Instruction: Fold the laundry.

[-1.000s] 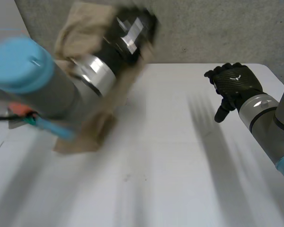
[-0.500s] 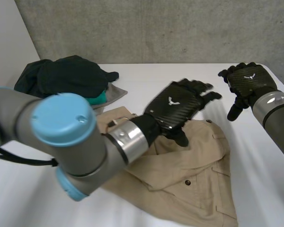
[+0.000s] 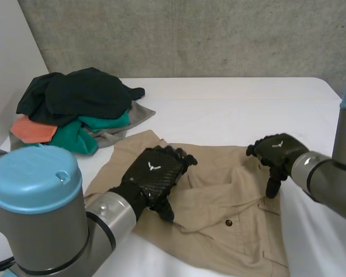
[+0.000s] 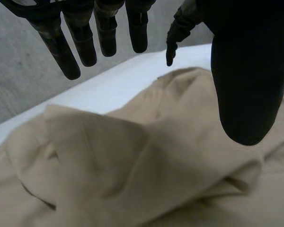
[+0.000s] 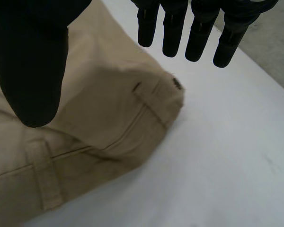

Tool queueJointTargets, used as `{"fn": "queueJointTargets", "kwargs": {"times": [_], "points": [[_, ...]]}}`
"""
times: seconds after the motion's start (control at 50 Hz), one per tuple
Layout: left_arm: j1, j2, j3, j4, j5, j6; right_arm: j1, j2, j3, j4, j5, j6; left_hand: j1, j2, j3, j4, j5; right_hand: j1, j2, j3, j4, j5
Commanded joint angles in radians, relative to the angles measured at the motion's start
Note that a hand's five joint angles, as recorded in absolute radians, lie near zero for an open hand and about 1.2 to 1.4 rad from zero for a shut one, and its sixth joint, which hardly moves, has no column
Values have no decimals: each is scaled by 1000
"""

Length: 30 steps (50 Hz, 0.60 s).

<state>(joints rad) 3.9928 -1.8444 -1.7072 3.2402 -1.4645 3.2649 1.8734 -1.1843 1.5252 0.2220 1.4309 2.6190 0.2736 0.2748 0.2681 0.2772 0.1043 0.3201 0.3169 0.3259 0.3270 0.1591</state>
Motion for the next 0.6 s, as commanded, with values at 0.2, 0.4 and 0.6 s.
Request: {"fn": "queueJointTargets", "kwargs": {"times": [0.2,0.4,0.6], "points": [[77,-164,43,55,6,162,1,-34,257,-282,-15,16,690,689,696,687,685,32,35,26,25,19],[88,-168,98,78,-2,167,27,-5,265,-395,-9,21,1123,1121,1128,1119,1117,453,457,447,446,440],[94,-80,233,64,-68,168,44,-101,130,-382,45,9,1123,1121,1128,1119,1117,1076,1079,1070,1069,1063]]}}
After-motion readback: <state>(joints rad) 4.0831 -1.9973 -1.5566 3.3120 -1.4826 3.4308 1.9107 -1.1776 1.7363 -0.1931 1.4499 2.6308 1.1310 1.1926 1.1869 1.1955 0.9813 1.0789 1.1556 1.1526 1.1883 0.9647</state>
